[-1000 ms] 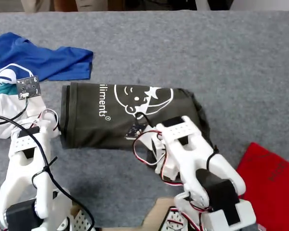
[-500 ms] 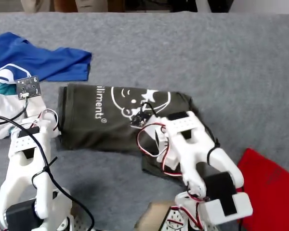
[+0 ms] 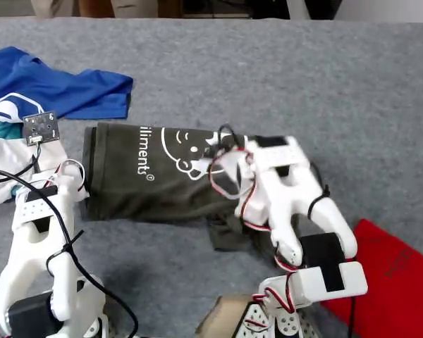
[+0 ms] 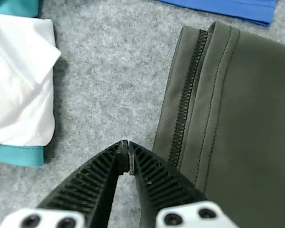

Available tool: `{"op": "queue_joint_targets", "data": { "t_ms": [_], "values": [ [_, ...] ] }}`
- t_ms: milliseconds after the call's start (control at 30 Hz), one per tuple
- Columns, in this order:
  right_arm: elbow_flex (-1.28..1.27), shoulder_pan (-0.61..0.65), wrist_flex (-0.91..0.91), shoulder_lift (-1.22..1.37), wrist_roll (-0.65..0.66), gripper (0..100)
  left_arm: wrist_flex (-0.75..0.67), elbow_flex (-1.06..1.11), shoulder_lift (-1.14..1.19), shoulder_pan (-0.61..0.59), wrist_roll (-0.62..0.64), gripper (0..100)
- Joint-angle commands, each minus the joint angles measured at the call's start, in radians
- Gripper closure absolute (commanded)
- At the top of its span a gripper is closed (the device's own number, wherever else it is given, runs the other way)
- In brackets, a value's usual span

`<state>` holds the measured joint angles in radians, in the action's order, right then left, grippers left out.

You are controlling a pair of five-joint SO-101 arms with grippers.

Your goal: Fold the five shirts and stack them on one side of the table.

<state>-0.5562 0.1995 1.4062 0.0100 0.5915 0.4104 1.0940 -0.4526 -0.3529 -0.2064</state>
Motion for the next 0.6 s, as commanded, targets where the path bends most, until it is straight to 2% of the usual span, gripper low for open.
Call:
{"op": "queue_joint_targets", "data": {
  "t_ms": [0,233,467,567],
  "values": [
    [0.180,-0.028,0.058,0.008,0.006,99.0,-0.014,-0.020,0.001,0.012,0.003,98],
    [0.400,-0.031,0.060,0.015,0.015,99.0,-0.015,-0.020,0.001,0.012,0.003,98],
    [0.541,-0.047,-0.025,0.171,0.152,99.0,-0.015,-0.020,0.001,0.014,0.003,98],
    [0.599,-0.047,-0.071,0.239,0.169,98.7,-0.015,-0.020,0.001,0.014,0.003,98]
  ]
}}
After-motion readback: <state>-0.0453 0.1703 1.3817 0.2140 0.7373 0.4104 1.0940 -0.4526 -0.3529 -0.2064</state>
